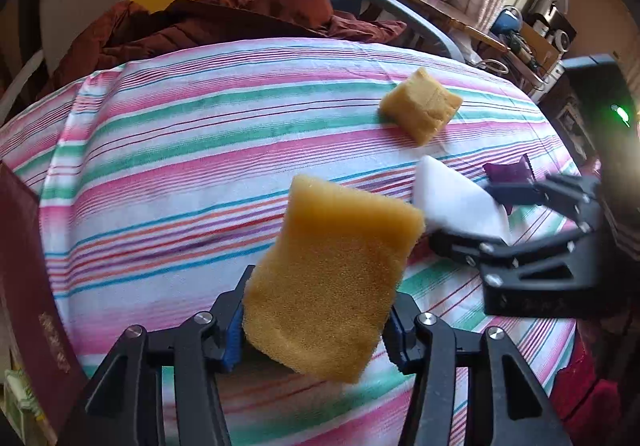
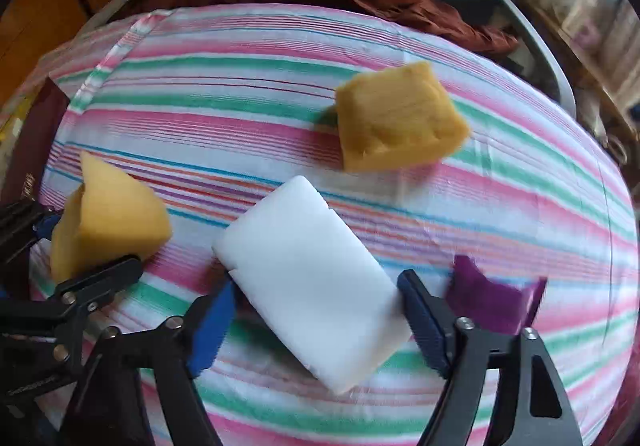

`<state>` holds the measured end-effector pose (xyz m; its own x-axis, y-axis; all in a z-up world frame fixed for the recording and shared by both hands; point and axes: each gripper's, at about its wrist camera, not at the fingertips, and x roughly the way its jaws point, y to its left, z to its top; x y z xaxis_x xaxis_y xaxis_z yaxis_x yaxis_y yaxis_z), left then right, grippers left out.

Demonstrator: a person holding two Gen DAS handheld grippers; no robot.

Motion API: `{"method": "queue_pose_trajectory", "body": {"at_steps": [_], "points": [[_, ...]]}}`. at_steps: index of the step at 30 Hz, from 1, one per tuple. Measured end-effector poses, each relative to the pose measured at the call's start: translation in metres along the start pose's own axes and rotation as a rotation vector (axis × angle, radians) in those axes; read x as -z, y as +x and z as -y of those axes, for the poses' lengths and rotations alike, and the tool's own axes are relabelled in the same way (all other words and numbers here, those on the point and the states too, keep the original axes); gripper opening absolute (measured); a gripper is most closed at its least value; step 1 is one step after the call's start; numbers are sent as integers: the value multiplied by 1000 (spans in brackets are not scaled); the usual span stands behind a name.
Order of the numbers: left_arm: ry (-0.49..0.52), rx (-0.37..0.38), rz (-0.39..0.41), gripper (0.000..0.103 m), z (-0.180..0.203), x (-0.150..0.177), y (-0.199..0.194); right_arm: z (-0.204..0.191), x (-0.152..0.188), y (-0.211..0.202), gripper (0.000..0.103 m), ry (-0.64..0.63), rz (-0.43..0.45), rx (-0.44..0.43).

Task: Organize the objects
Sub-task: 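Grasp a yellow sponge with the left tool while the right tool grasps the white eraser, then carry the sponge and eraser into the gold tray and release both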

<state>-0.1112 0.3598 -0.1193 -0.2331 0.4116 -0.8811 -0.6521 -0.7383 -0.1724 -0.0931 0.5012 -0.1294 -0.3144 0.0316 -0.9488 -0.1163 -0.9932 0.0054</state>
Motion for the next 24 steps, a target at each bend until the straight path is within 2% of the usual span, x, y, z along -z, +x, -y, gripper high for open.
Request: {"method": "queue_pose_trajectory", "body": {"at_steps": [5, 15, 24], "points": [[-6, -27, 44, 54, -4, 12, -24, -18, 28, -11, 77, 11, -6, 10], [22, -109, 231, 55, -9, 38, -107, -43, 54, -45, 78, 110, 64, -73], [13, -167, 338, 55, -26, 70, -161, -70, 67, -71, 78, 174, 149, -165]]}}
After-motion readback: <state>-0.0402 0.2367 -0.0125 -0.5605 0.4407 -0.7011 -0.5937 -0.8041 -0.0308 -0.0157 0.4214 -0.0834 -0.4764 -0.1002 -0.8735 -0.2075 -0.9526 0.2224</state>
